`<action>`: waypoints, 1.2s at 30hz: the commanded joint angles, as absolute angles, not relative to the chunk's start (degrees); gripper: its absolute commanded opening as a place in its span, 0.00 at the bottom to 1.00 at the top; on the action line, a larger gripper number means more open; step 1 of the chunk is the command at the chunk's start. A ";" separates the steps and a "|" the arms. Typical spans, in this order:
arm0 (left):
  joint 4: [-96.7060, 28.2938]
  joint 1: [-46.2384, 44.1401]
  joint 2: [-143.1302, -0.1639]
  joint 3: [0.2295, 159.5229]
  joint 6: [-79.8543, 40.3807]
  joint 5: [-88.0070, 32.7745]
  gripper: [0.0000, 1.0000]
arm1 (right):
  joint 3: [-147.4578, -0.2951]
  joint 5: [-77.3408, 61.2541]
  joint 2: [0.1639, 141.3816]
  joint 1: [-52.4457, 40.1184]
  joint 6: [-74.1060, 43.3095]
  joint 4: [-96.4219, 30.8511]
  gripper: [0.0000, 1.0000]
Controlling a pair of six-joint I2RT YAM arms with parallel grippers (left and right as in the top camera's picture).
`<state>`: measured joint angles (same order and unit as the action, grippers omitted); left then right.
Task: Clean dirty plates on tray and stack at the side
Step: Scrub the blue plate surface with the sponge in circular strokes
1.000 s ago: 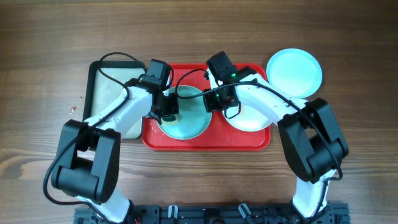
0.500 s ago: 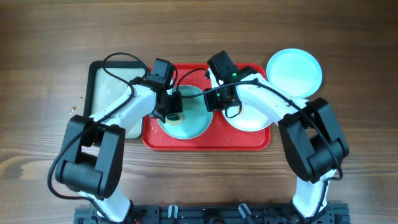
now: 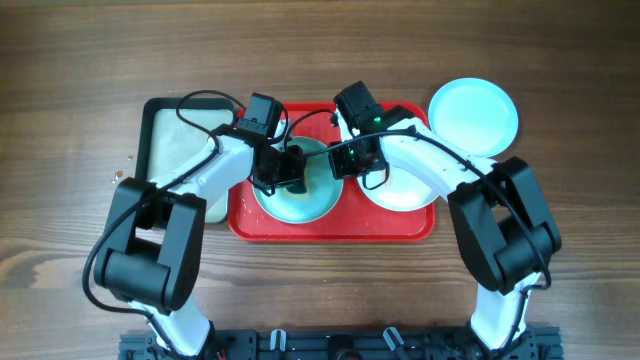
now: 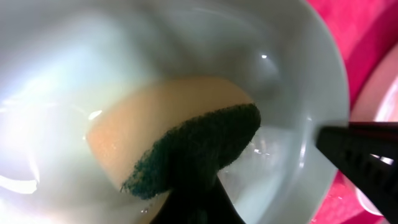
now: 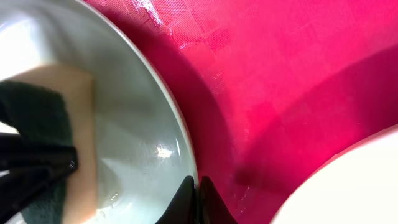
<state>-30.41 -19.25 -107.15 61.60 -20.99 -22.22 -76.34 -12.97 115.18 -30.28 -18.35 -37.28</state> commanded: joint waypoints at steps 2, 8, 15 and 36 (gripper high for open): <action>-29.71 -21.45 -109.73 59.94 -21.71 -29.39 0.04 | -76.49 -13.63 114.10 -30.70 -18.22 -36.95 0.04; -29.12 -22.04 -109.58 59.96 -21.69 -29.39 0.04 | -76.49 -13.61 114.10 -30.70 -18.20 -36.91 0.04; -29.34 -18.06 -103.61 60.12 -21.65 -29.30 0.04 | -76.49 -13.61 114.10 -30.70 -18.22 -36.91 0.04; -38.20 -15.51 -93.76 59.61 -21.50 -12.73 0.04 | -76.49 -13.61 114.10 -30.70 -18.20 -36.75 0.04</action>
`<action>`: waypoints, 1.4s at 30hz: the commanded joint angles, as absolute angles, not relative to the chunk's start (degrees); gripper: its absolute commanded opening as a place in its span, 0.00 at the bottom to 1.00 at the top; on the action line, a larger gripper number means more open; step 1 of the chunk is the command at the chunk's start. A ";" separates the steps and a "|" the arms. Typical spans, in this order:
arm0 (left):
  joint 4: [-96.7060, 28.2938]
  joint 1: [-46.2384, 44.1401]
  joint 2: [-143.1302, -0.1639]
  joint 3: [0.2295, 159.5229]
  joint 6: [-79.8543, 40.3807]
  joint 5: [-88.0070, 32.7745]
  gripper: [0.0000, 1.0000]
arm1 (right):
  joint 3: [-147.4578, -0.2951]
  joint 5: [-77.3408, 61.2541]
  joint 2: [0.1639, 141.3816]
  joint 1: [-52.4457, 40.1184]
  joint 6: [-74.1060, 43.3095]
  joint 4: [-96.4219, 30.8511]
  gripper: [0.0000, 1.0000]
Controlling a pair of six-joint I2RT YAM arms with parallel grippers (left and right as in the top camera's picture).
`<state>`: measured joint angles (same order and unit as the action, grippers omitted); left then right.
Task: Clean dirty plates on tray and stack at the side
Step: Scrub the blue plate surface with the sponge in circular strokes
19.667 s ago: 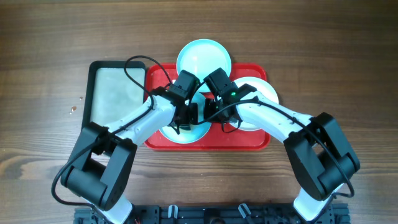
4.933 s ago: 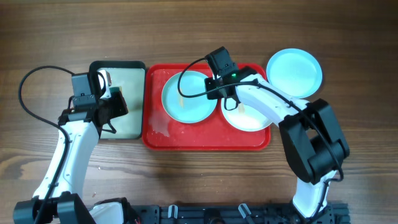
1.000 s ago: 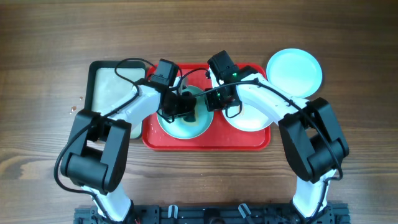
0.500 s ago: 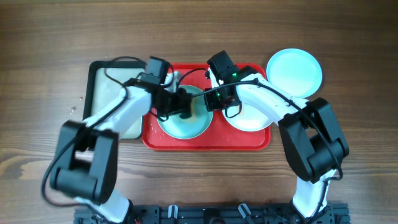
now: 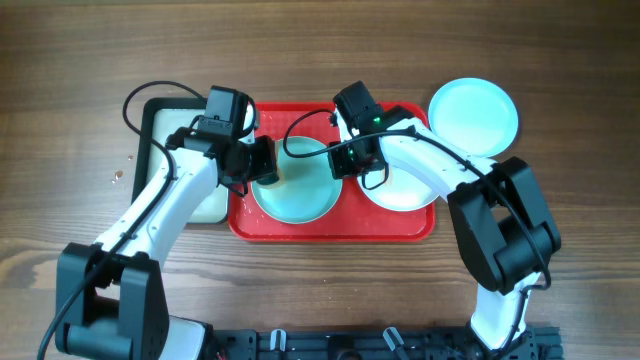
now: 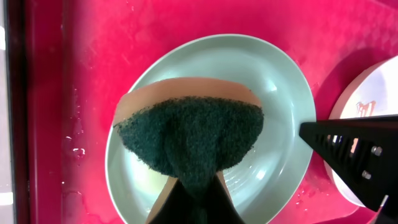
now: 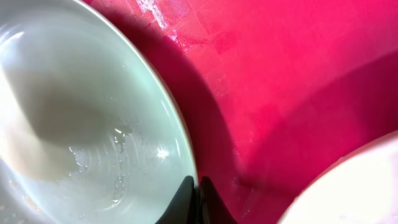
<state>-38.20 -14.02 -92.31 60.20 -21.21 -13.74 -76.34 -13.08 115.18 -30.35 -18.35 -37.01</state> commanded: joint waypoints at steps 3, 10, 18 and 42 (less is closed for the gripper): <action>-38.17 -16.99 -95.24 59.22 -21.58 -12.36 0.04 | -76.49 -13.61 114.10 -30.70 -18.22 -36.75 0.04; -38.41 -20.32 -99.61 57.95 -27.97 -6.09 0.04 | -76.49 -13.61 114.10 -30.70 -18.22 -36.73 0.04; -38.39 -23.05 -105.32 57.91 -29.26 -6.74 0.04 | -76.49 -13.61 114.10 -30.70 -18.22 -36.73 0.04; -26.15 -31.40 -105.97 57.93 -30.74 -26.81 0.04 | -76.49 -13.63 114.10 -30.70 -18.20 -36.73 0.04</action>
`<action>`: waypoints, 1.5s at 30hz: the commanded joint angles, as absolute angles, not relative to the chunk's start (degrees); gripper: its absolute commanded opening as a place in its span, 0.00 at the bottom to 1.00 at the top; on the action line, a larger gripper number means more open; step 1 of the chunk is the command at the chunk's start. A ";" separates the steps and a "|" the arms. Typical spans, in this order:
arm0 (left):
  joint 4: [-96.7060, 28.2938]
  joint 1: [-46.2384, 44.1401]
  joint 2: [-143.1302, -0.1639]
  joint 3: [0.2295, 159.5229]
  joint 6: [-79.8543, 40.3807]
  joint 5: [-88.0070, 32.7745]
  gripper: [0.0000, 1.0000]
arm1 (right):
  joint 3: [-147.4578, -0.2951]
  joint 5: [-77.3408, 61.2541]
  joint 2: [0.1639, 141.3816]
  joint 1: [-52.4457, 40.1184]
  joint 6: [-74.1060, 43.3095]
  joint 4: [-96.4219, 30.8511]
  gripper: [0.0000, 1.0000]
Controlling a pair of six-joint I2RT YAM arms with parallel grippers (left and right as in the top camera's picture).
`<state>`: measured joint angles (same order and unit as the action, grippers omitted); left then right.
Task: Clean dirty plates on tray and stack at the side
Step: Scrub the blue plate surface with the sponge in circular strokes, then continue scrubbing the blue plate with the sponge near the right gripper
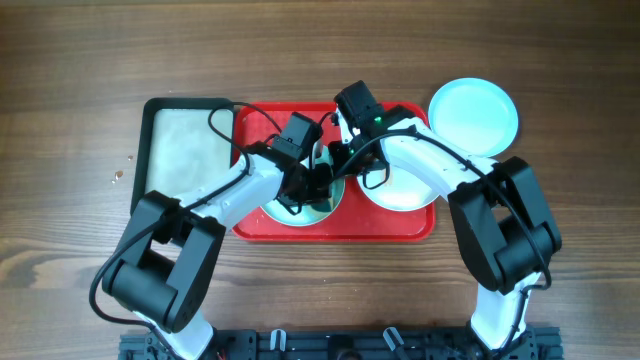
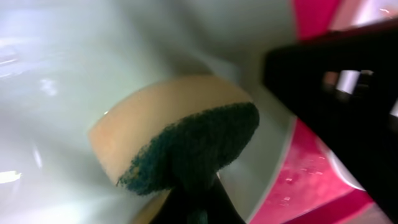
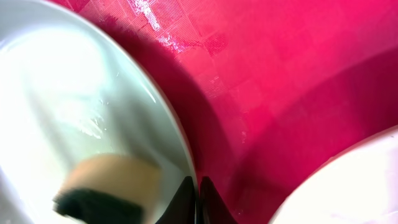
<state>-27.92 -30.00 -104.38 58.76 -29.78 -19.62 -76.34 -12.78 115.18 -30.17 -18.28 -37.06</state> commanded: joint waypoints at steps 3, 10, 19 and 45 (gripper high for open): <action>-26.15 -30.94 -105.97 58.39 -30.70 -26.79 0.04 | -76.49 -13.61 114.10 -30.70 -18.22 -36.75 0.04; -30.94 -27.73 -102.98 61.23 -29.10 -25.65 0.04 | -76.49 -13.61 114.10 -30.70 -18.22 -36.73 0.04; -35.07 -22.92 -94.63 61.95 -28.67 -18.28 0.04 | -76.49 -13.61 114.10 -30.70 -18.20 -36.71 0.04; -35.68 -24.69 -95.83 55.81 -27.51 -5.87 0.04 | -76.49 -13.61 114.10 -30.70 -18.22 -36.73 0.04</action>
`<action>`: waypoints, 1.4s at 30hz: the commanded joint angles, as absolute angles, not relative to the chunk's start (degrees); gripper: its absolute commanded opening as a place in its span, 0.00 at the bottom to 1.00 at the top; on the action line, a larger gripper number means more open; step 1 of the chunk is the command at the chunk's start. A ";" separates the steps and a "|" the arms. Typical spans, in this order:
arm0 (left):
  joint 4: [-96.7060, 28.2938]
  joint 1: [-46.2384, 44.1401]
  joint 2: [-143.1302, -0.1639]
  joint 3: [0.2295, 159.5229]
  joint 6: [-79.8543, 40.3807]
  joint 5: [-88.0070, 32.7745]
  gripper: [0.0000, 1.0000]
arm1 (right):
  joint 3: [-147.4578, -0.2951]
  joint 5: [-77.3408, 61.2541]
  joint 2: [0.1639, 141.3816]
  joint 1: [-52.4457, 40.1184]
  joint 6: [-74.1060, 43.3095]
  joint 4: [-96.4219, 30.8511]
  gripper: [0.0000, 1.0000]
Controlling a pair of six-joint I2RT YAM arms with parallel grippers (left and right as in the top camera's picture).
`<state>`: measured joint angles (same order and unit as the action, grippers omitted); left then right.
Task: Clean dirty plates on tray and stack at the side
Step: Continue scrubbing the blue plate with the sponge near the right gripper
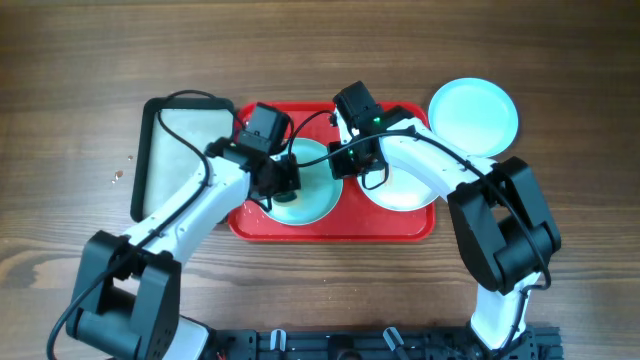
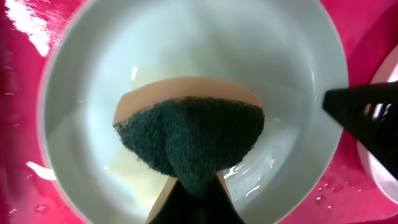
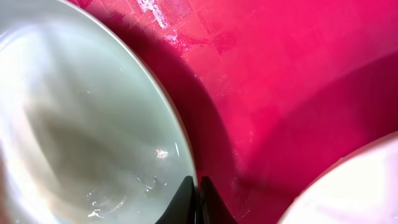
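Note:
A pale green plate (image 1: pixel 300 190) lies wet on the red tray (image 1: pixel 330 228), seen close up as the green plate (image 2: pixel 292 68) and the green plate (image 3: pixel 81 118). My left gripper (image 1: pixel 282 180) is shut on a sponge (image 2: pixel 189 134), tan with a dark green scouring face, held a little above the plate's middle. My right gripper (image 3: pixel 198 186) is shut on the plate's right rim, one finger inside and one outside. A white plate (image 1: pixel 400 190) lies on the tray's right half. A pale blue plate (image 1: pixel 474 116) rests on the table beside the tray.
A black-rimmed tray (image 1: pixel 165 160) with a pale lining stands left of the red tray. Water drops and streaks lie on the red tray (image 2: pixel 348 186). Cables loop over both arms above the trays. Wooden table (image 1: pixel 70 60) surrounds everything.
My left gripper has moved left and back from the plate's right part to over its middle, with the sponge lifted off the surface. The right gripper still pinches the rim.
First the sponge was pressed into the green plate while my right gripper pinched its rim. Then my left gripper held the sponge up near the tray's left edge. Then the sponge was down on the plate's right part. Now it hovers over the middle.

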<state>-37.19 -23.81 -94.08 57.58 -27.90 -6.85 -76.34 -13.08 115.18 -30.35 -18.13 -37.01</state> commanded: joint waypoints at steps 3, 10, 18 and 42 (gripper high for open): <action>-34.52 -25.08 -97.84 55.53 -27.57 -5.89 0.04 | -76.49 -13.63 114.10 -30.70 -18.20 -36.73 0.04; -33.98 -25.52 -101.56 55.51 -28.08 -6.59 0.04 | -76.49 -13.61 114.10 -30.70 -18.22 -36.71 0.04; -33.21 -28.75 -103.22 55.51 -30.76 -6.81 0.06 | -76.49 -13.61 114.10 -30.70 -18.22 -36.73 0.04; -23.88 -29.15 -103.35 55.51 -30.98 -30.74 0.04 | -76.49 -13.61 114.10 -30.70 -18.22 -36.73 0.04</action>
<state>-24.95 -28.21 -102.56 56.07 -30.37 -24.23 -76.34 -12.84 115.18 -30.22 -18.13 -37.06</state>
